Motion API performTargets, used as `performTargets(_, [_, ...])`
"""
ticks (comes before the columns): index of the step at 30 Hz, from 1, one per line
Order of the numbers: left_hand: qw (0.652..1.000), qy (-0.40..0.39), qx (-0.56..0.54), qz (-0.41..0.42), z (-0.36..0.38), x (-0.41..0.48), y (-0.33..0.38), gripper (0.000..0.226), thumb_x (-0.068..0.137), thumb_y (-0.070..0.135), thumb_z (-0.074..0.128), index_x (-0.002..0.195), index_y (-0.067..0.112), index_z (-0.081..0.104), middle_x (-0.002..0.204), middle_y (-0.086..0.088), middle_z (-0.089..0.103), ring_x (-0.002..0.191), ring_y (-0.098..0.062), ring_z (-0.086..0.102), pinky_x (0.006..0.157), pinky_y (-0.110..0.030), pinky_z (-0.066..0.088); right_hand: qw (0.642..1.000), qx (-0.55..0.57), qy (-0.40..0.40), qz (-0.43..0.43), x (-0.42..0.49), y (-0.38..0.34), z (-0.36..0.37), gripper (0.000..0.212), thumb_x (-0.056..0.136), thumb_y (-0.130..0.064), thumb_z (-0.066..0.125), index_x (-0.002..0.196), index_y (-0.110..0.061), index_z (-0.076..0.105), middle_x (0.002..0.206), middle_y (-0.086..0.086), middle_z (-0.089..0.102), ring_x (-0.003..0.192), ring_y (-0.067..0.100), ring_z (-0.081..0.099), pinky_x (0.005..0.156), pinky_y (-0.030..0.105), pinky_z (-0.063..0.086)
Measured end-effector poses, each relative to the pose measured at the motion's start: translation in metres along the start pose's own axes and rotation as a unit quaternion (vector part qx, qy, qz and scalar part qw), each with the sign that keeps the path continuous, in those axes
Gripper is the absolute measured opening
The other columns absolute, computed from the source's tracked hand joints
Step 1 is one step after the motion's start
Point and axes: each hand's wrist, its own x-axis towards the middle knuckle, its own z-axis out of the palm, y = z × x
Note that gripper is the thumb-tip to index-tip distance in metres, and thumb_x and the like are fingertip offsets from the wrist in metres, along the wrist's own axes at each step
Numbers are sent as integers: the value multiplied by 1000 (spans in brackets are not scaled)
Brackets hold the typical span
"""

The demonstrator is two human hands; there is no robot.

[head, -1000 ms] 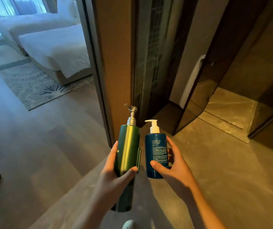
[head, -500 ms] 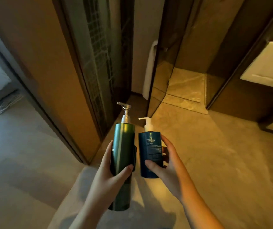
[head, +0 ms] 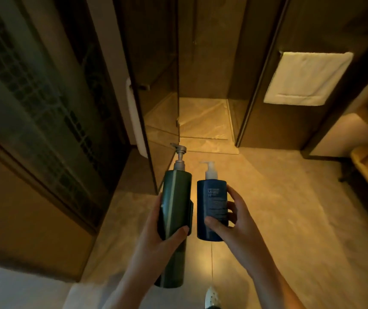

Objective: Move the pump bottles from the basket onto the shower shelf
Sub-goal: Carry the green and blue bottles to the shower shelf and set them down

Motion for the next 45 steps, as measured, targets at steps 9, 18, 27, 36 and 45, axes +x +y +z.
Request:
performTargets(9, [994,-21,86,69,101,107,44,83,75,37,73,116,78,13,100,54,40,93,26,44,58,-10,43,997,22,75,-18,102,4,-118,73,73,-41,75,109,-78,23,96,-49,48,91,-27,47,54,-1,42])
performTargets(18, [994,-45,88,47,145,178,50,83,77,29,72,115,77,16,109,39,42,94,23,46,61,1,41,996,29,87,14,166,23,-160,73,75,-34,75,106,-76,25,106,-33,48,91,-18,53,53,6,47])
performTargets(27, [996,-62,64,27,163,305,51,82,76,33,73,131,64,20,121,28,48,99,14,52,68,-4,44,995,-4,101,20,280,20,-177,72,74,-39,74,109,-76,23,110,-34,47,95,-13,53,56,6,47])
performTargets(36, [998,-50,27,14,151,475,79,81,78,29,71,135,58,21,125,22,50,104,2,55,82,-24,47,997,-25,71,9,458,-20,-171,75,72,-40,76,118,-71,25,113,-31,48,99,-7,55,57,6,47])
performTargets(45, [996,-82,33,10,164,592,103,78,79,30,72,132,63,24,121,20,56,102,1,59,85,-31,51,996,-8,92,9,564,-16,-181,73,72,-40,76,115,-73,28,110,-32,50,97,-21,50,60,5,47])
